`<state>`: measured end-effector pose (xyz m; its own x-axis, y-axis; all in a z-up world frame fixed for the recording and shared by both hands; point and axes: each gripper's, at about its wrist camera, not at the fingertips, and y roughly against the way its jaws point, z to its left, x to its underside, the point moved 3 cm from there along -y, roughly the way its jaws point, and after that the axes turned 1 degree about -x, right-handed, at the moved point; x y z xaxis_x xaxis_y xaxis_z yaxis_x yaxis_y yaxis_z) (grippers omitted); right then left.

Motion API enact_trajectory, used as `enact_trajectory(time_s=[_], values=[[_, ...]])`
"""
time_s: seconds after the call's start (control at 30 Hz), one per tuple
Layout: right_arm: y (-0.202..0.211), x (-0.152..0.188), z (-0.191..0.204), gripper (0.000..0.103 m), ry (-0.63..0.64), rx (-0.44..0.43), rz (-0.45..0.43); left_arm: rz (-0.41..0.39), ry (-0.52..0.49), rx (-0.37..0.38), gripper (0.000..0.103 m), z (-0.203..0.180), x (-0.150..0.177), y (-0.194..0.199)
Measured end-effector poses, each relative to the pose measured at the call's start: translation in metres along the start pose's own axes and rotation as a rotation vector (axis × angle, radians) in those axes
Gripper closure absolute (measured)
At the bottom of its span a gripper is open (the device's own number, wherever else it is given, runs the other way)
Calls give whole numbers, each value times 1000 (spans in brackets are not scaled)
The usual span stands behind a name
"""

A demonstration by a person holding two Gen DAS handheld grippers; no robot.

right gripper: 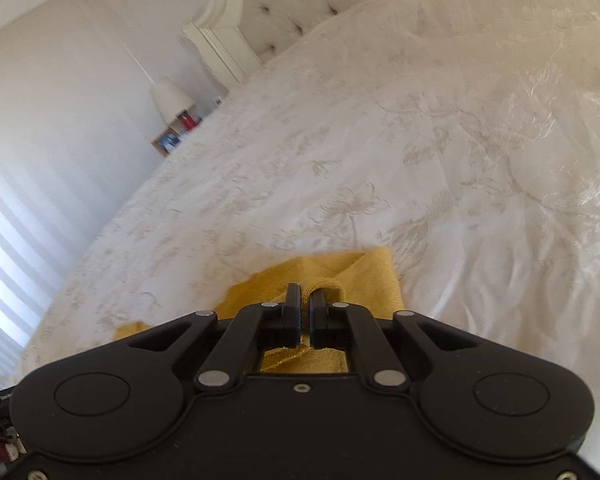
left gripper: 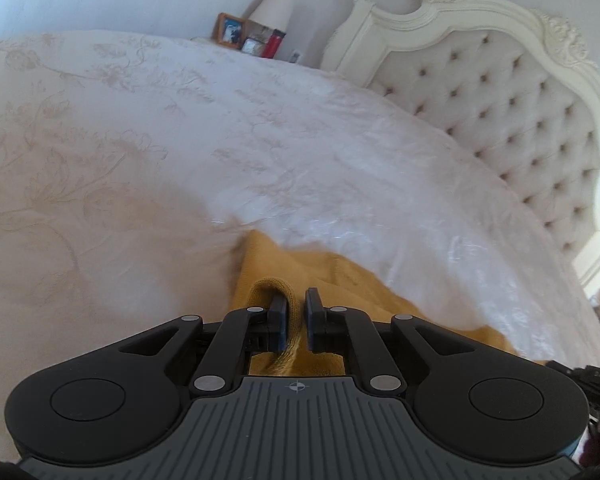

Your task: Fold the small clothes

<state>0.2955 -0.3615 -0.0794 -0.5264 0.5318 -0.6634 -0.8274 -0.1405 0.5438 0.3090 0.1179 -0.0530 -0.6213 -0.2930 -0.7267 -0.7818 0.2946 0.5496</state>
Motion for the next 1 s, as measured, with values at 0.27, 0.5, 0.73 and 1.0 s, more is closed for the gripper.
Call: enact_trajectory(time_s=[0.27,0.5,0.73,1.0], values=[[9,0,-1,53,74,41,-73,-86,-65,-80,31,4,-9,23],[42,28,12,50,232,17,-15,-45,-306,-10,29,-31,31,65],[30,50,10,50,267,69,91,54,-466,31,29,-57,83,51],[33,57,25,95,351,98,116,97,-485,15,29,-58,102,42]])
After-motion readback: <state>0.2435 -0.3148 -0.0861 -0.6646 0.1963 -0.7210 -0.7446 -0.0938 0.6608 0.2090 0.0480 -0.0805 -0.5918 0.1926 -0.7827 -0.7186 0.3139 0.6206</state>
